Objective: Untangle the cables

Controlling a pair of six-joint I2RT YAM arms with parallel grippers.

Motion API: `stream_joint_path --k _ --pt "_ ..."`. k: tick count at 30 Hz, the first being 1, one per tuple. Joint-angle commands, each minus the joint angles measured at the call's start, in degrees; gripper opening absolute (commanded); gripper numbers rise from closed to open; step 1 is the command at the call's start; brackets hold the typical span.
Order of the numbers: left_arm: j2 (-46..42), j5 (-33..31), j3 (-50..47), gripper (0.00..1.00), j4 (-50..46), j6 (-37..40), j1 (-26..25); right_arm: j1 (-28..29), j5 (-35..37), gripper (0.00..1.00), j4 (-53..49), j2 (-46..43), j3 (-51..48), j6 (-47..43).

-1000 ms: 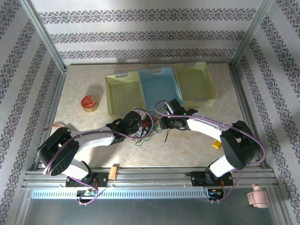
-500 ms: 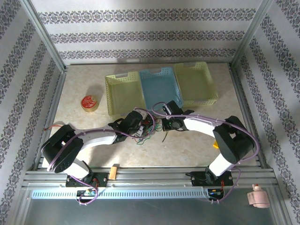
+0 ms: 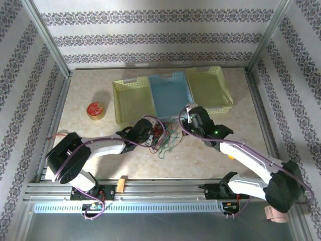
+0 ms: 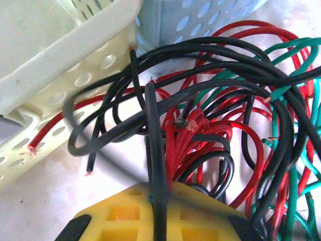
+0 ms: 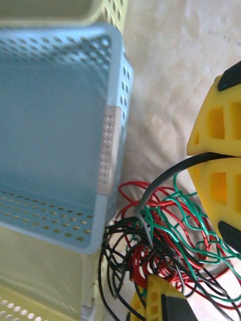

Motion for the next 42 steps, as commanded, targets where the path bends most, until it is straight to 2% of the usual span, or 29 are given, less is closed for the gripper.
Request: stream_joint_path --k 1,6,9,14,18,23,27,42 --pt "1.0 -2.0 -1.7 0.0 -5.3 -1.1 0.9 0.0 7.1 0.0 -0.8 -3.0 1.8 -3.0" --pt "-0.7 -3.1 -3.3 0.0 -6.0 -2.8 0.9 -1.0 14.7 0.0 -0.2 -7.7 3.8 -4.5" --pt "-1.4 -3.5 -3.9 0.0 -6.9 -3.4 0.9 -4.5 15.8 0.0 -1.0 -9.6 6.5 -5.1" --pt "-2.0 -2.5 -4.5 0.0 -6.3 -3.0 0.9 -14.5 9.7 0.0 -1.1 -11.2 13.2 -3.8" --pt "-1.9 -1.9 -4.4 0.0 -5.4 -2.7 0.9 -20.9 6.5 0.0 -0.7 -9.0 19.7 -3.0" --pt "-3.2 -1.4 -5.6 0.0 -2.0 -2.2 0.9 -27.0 5.5 0.0 -2.1 -2.5 26.8 -4.0" --pt "-6.4 1.5 -7.6 0.0 1.8 -0.5 0.9 -31.2 2.8 0.0 -1.9 2.8 30.2 -2.0" --pt "-10.9 0.1 -9.2 0.0 5.3 -1.0 0.8 -35.2 0.4 0.0 0.5 29.7 36.5 1.2"
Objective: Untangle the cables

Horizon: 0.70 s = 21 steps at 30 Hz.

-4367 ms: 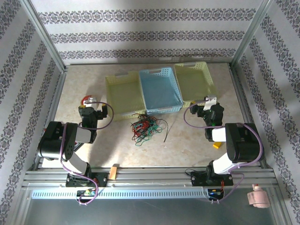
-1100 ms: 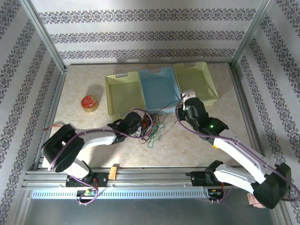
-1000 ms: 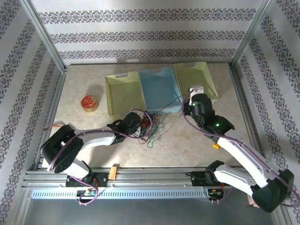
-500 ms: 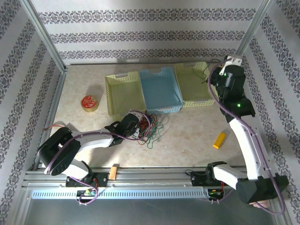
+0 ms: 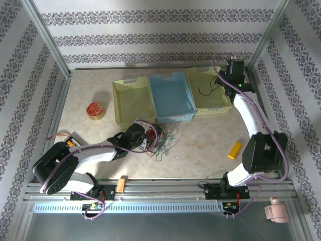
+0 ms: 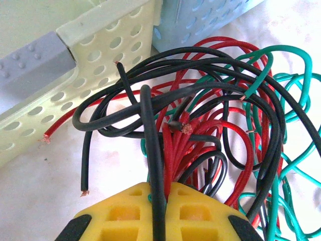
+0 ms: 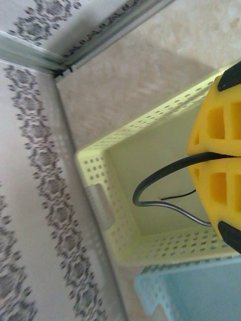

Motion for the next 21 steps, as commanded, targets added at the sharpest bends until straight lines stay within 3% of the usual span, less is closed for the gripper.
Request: stream_joint_path --k 1,8,15,17,21 --pt "-1.5 -0.3 -0.6 0.0 2.7 0.4 0.7 -0.6 -1.3 0.0 1.3 5.2 2.5 2.1" --pt "-2.6 -1.3 -0.7 0.0 2.0 0.0 0.6 -1.3 -4.9 0.02 -1.1 19.1 8.7 6.9" --pt "-4.1 -1.5 -1.5 0.0 1.9 -0.4 0.6 -0.7 0.1 0.58 -0.9 17.4 6.6 8.7" --pt "-4.2 -1.4 -1.6 0.0 2.1 -0.3 0.6 -0.8 2.4 0.65 -0.9 13.6 4.5 8.0" --pt "-3.5 -0.7 -1.3 0.0 2.4 0.0 0.6 1.1 2.6 0.62 0.8 4.1 -1.9 4.6"
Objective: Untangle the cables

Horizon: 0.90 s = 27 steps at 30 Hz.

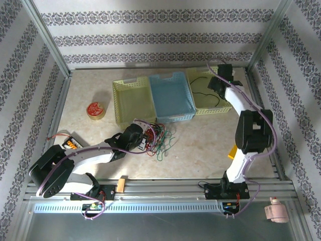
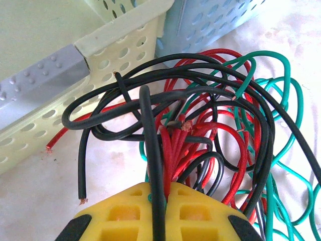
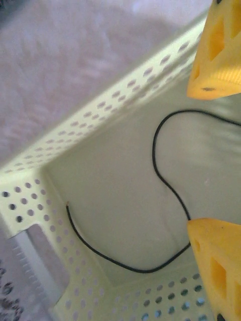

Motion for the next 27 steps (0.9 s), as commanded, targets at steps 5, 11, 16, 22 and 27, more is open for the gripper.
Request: stream_joint_path --k 5,11,16,22,27 --pt "-0.7 -0.3 -0.6 0.0 3.9 -0.1 0.6 13.7 -18.3 0.6 0.7 -19.2 -15.3 -8.5" --pt "-2.0 0.1 -1.5 0.0 5.6 -0.7 0.7 34.6 -30.8 0.56 4.0 -20.7 -25.7 -6.1" --pt "-2.4 0.2 -0.6 0.0 4.5 -1.3 0.8 41.8 -32.7 0.54 -2.2 -13.4 -22.1 -9.7" --pt "-3.1 -0.1 -0.3 0.0 4.5 -1.7 0.9 41.5 -32.9 0.54 -2.5 -12.0 -22.4 -8.6" --pt "-2.8 0.6 -0.1 0.0 4.6 -1.4 0.9 38.7 -30.4 0.52 -1.6 -12.3 -22.9 -6.6"
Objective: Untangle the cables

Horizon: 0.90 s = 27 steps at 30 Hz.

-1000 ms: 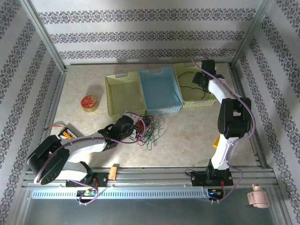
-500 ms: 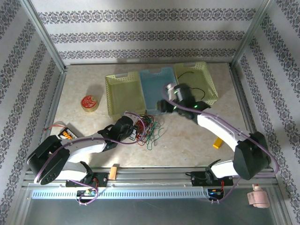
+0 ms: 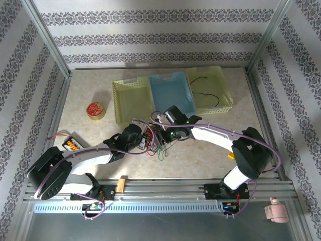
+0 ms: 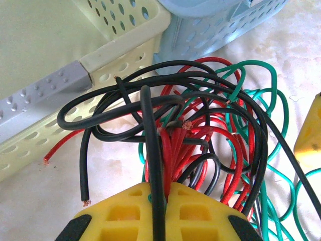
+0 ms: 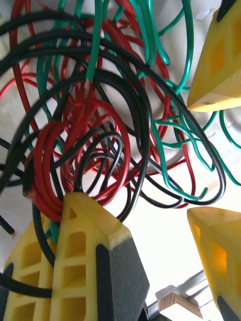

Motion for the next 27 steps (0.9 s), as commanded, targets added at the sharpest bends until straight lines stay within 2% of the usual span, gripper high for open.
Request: stream_joint_path --k 1,6,13,17,20,23,25,27 --pt "-1.0 0.4 1.1 0.0 2.5 -0.9 0.8 -2.6 2.2 0.51 0.3 -0.6 0.8 1.9" --pt "-0.8 0.5 1.2 0.0 2.2 -0.8 0.8 -4.2 2.5 0.49 0.9 0.5 1.4 1.9" --pt "-0.1 1.0 1.8 0.0 1.9 -0.7 0.8 -2.0 0.8 0.44 0.9 3.2 3.3 0.3" --pt "-0.3 0.8 1.9 0.0 1.7 -0.6 0.8 -1.7 -0.8 0.3 0.6 4.0 2.7 -0.1" --pt "-0.3 0.4 1.9 0.0 1.6 -0.8 0.8 -1.8 -0.9 0.27 0.9 3.9 1.5 0.0" --pt "0.1 0.3 2.5 0.0 0.8 -0.8 0.8 -2.2 -0.6 0.09 1.3 3.2 0.8 0.1" --pt "0.4 0.3 2.7 0.0 0.3 -0.6 0.8 -2.8 1.1 0.03 1.4 1.5 0.3 0.6" --pt "0.3 -0.7 3.0 0.0 -2.1 -0.6 0.8 -3.2 6.0 0.0 1.2 -1.6 -0.9 1.4"
